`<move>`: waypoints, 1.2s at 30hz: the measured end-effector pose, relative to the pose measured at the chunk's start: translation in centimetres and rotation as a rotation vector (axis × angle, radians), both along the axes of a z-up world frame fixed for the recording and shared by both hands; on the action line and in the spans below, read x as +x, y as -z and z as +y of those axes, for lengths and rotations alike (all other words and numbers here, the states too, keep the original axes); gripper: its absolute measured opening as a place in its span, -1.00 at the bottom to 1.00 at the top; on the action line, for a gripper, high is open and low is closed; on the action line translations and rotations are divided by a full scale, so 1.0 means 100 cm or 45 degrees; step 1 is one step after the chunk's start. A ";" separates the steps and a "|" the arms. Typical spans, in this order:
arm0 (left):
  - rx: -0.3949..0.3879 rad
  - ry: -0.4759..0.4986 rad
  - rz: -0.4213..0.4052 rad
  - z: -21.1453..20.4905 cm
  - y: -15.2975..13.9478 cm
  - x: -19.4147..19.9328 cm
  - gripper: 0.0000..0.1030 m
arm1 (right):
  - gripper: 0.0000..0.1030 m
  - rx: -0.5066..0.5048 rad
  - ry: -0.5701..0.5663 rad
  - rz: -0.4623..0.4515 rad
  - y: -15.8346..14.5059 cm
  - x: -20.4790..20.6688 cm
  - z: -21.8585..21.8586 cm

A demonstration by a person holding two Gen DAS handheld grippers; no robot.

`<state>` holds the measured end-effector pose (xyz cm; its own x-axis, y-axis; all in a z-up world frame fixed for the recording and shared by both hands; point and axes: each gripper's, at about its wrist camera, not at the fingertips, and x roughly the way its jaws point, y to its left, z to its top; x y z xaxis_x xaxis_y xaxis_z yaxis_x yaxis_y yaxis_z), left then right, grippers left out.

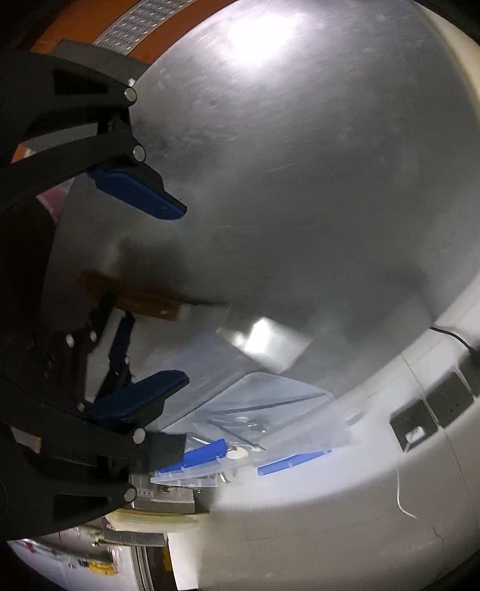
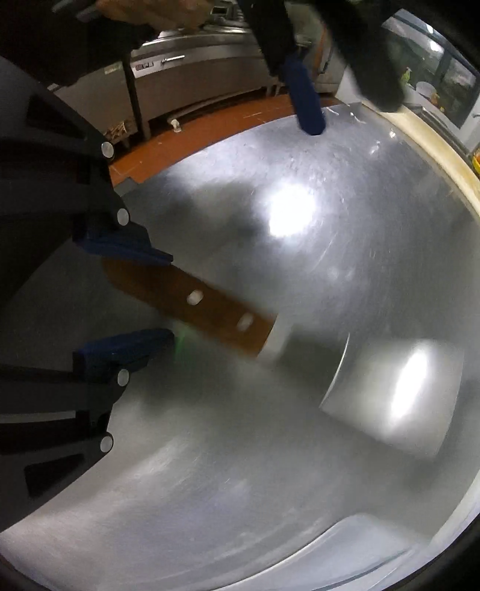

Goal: Organize utensils
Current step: 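Grasp the wooden-handled spatula by its handle with the right tool, then carry the spatula into the clear box and open the right tool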

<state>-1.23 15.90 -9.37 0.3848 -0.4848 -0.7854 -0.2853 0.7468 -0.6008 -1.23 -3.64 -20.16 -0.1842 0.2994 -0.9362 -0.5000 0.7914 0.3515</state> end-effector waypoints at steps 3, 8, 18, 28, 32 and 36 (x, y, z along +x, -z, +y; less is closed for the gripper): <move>-0.033 0.007 0.029 -0.003 0.010 -0.002 0.54 | -0.29 -0.012 0.043 0.005 0.002 0.007 -0.022; -0.064 0.012 0.051 -0.007 0.020 0.002 0.54 | -0.17 -0.044 0.046 -0.038 0.002 0.007 -0.026; -0.110 -0.067 0.094 0.010 0.036 0.000 0.54 | -0.13 -0.078 -0.115 -0.190 -0.012 0.002 0.017; -0.199 -0.121 0.130 0.021 0.050 -0.011 0.54 | -0.49 -0.138 -0.261 -0.133 0.014 -0.011 0.045; -0.267 -0.081 0.164 0.005 0.060 -0.014 0.54 | -0.50 0.106 -0.130 0.214 0.019 -0.002 0.024; -0.334 -0.038 0.200 -0.015 0.069 -0.013 0.54 | -0.50 0.291 -0.051 0.408 0.018 -0.002 0.002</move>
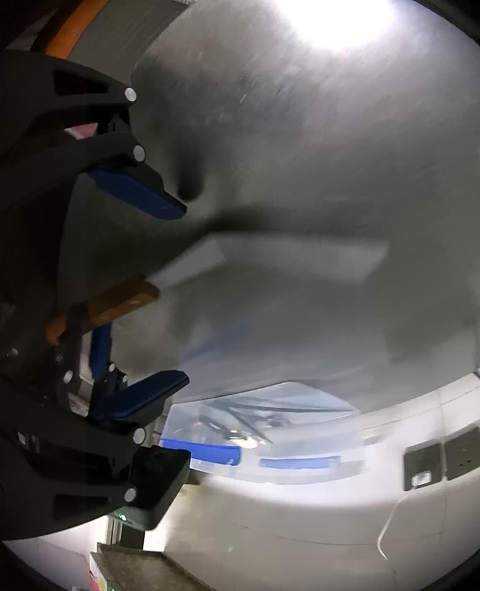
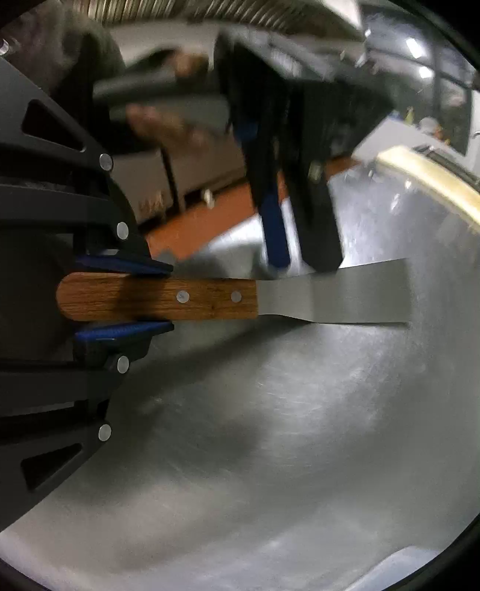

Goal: Organize utensils
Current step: 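Carry the spatula into the clear box and open the right tool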

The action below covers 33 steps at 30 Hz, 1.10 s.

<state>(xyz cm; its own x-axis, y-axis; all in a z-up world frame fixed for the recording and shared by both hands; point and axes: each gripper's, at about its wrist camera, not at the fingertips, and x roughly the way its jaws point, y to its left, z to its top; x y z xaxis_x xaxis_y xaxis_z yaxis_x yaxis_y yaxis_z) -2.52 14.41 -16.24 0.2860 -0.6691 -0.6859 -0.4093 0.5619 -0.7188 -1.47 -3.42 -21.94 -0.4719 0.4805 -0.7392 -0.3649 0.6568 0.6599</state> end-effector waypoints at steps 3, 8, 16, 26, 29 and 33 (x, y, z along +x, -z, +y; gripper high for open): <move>-0.013 0.005 0.036 -0.010 0.006 0.001 0.51 | -0.50 0.027 0.021 0.040 0.003 -0.006 -0.011; 0.086 -0.043 0.101 -0.015 0.013 -0.003 -0.84 | -0.49 0.013 0.041 0.041 0.012 -0.010 -0.015; 0.056 -0.115 -0.009 -0.021 -0.006 -0.012 -0.92 | -0.49 0.079 0.060 0.029 0.008 -0.008 -0.003; 0.134 0.172 -0.682 -0.077 -0.193 0.076 -0.92 | -0.49 0.301 0.254 -0.504 -0.127 0.037 -0.054; 0.138 0.314 -0.761 -0.122 -0.220 0.131 -0.92 | -0.50 0.248 0.415 -0.649 -0.151 0.069 -0.094; 0.070 0.505 -0.680 -0.202 -0.211 0.221 -0.92 | -0.49 0.065 0.622 -0.715 -0.150 0.118 -0.149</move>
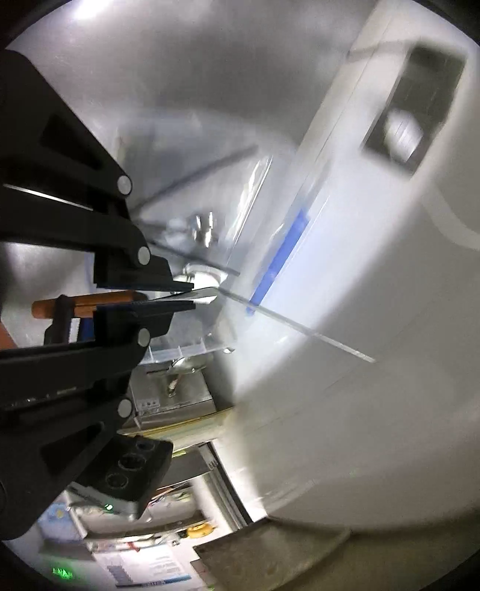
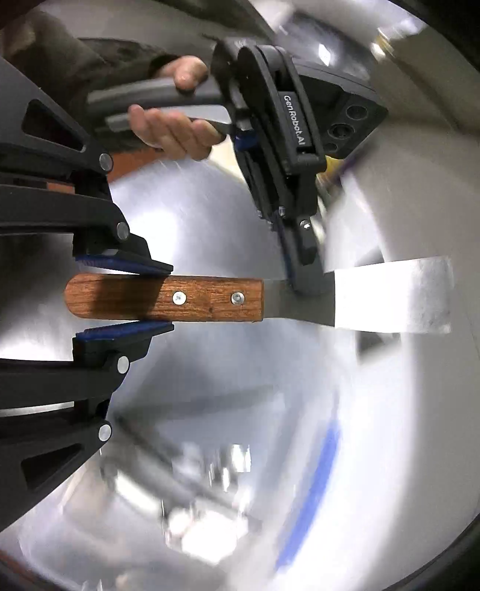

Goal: Organize utensils
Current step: 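Carry the spatula into the clear box and open the right tool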

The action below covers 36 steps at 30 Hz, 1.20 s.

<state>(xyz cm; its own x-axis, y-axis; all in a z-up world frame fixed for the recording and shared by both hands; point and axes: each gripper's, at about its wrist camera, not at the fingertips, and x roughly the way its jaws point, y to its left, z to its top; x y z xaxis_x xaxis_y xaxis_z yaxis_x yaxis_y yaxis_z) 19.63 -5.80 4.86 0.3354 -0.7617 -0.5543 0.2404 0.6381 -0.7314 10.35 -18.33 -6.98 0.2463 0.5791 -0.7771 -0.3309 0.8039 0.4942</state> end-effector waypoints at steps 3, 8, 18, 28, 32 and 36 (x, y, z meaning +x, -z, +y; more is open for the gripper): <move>0.062 0.065 0.141 -0.045 0.040 0.042 -0.92 | -0.49 -0.050 0.111 0.117 0.033 0.029 -0.025; 0.193 0.161 0.429 -0.088 0.125 0.076 -0.92 | -0.49 -0.066 0.187 0.388 0.112 0.056 -0.048; 0.480 0.239 0.690 -0.108 0.188 0.082 -0.92 | -0.45 -0.149 0.230 0.617 0.165 0.074 -0.073; 0.672 -0.017 -0.300 -0.089 0.003 -0.018 -0.77 | 0.33 -0.430 0.355 -0.296 0.005 -0.037 -0.068; 0.681 -0.156 -0.538 -0.073 -0.040 -0.075 0.78 | 0.54 -0.494 0.487 -0.514 -0.032 -0.084 -0.066; 0.799 -0.254 -0.622 -0.062 -0.053 -0.118 0.85 | 0.86 -0.523 0.658 -0.591 -0.035 -0.116 -0.080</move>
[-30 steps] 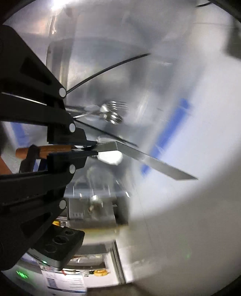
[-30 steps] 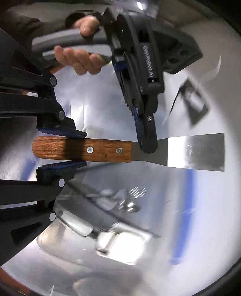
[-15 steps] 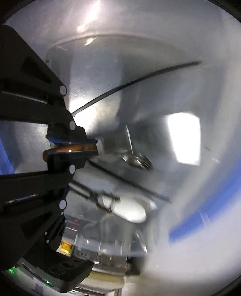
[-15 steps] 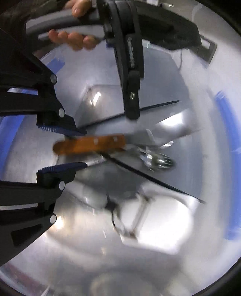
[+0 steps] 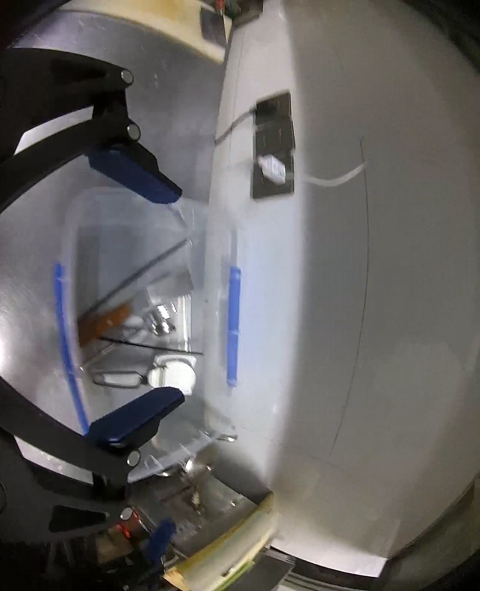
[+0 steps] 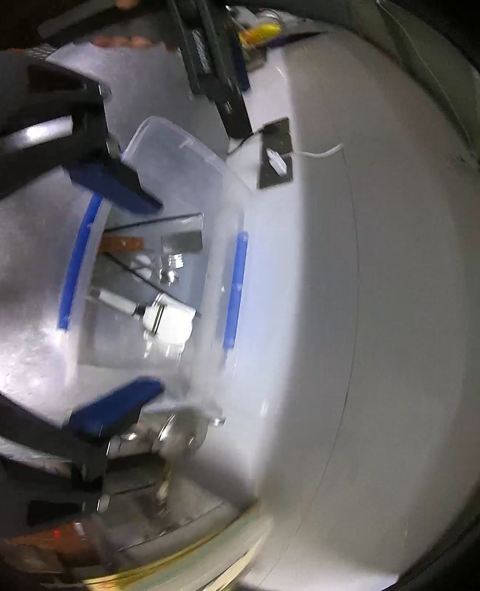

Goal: Organize utensils

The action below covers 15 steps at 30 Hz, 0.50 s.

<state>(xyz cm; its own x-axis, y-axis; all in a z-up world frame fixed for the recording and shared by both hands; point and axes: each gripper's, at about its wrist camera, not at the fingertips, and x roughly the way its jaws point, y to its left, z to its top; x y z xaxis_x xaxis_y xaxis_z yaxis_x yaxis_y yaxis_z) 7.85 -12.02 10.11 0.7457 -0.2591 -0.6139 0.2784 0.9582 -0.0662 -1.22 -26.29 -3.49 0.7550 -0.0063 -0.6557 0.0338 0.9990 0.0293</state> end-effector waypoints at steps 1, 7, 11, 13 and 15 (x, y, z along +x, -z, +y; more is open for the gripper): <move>0.016 -0.025 -0.005 0.000 0.003 -0.007 0.85 | 0.89 0.003 0.012 -0.007 0.001 -0.004 -0.004; 0.124 -0.184 0.053 0.011 0.048 -0.053 0.85 | 0.90 -0.051 0.026 0.114 0.043 -0.032 -0.006; 0.133 -0.201 0.106 0.016 0.073 -0.066 0.85 | 0.90 -0.106 0.085 0.225 0.073 -0.040 -0.003; 0.147 -0.169 0.124 0.012 0.077 -0.067 0.85 | 0.90 -0.091 0.074 0.244 0.079 -0.041 -0.001; 0.161 -0.189 0.102 0.007 0.077 -0.070 0.85 | 0.90 -0.092 0.088 0.236 0.078 -0.044 0.001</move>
